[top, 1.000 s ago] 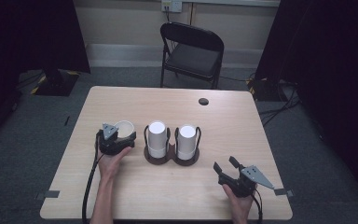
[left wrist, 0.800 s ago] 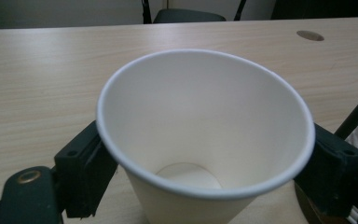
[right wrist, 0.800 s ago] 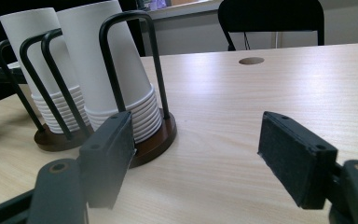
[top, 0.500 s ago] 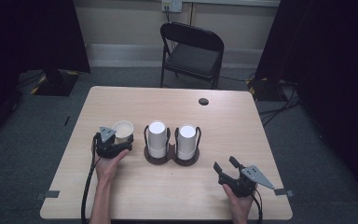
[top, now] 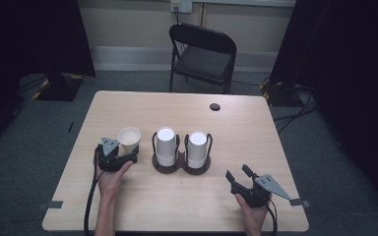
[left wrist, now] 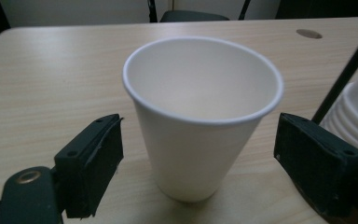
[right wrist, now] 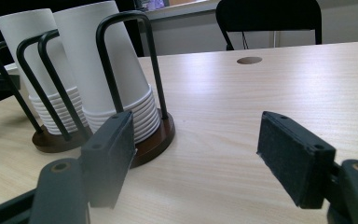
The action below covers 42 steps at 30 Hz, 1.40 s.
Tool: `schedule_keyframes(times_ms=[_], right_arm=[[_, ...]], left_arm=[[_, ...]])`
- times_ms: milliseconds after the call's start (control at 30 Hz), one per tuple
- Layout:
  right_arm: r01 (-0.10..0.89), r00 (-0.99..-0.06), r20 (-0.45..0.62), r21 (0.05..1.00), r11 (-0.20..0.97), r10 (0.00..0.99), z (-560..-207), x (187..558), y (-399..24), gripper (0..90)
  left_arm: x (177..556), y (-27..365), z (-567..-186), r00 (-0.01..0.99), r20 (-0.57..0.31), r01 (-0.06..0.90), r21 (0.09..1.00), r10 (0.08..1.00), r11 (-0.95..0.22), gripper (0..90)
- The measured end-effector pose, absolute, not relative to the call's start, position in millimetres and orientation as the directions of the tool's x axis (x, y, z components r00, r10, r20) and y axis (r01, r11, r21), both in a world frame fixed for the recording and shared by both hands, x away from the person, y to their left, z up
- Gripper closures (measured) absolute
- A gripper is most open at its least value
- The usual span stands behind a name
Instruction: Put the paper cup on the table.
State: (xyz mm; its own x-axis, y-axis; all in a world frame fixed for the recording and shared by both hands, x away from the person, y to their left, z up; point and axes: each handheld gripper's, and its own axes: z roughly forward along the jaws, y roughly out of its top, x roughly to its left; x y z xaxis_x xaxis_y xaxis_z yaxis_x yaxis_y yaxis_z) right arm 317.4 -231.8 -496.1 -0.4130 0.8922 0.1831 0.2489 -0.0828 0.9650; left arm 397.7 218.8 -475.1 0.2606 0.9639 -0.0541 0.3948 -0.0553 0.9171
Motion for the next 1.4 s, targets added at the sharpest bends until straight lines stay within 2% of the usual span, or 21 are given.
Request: schedule_keyframes(times_ms=[300, 367, 467, 833, 1200, 1400], right_arm=[[0.244, -0.413, 0.181, 0.966, -0.083, 0.892, -496.2, 317.2, -231.9, 27.2], [0.244, -0.414, 0.181, 0.966, -0.083, 0.892, -496.2, 317.2, -231.9, 27.2], [0.244, -0.412, 0.181, 0.966, -0.083, 0.893, -496.2, 317.2, -231.9, 27.2], [0.245, -0.412, 0.188, 0.965, -0.091, 0.891, -496.2, 317.1, -232.4, 26.8], [0.239, -0.411, 0.181, 0.967, -0.086, 0.893, -496.2, 316.4, -232.1, 26.8], [0.238, -0.411, 0.176, 0.968, -0.081, 0.894, -496.2, 316.4, -231.7, 26.7]], left_arm=[[367.0, 209.6, -476.4, 0.274, -0.079, 0.353, 0.935, 0.959, -0.024, 15.5], [363.4, 208.6, -475.2, 0.28, -0.074, 0.342, 0.939, 0.957, -0.027, 15.5], [350.1, 200.7, -467.9, 0.279, -0.021, 0.308, 0.949, 0.96, -0.069, 15.5], [329.8, 177.2, -455.1, 0.352, -0.026, 0.281, 0.956, 0.936, -0.08, 15.6], [296.9, 163.4, -475.8, 0.353, -0.018, 0.268, 0.96, 0.935, -0.083, 15.7], [294.9, 162.2, -495.2, 0.347, -0.012, 0.278, 0.956, 0.938, -0.091, 15.8]])
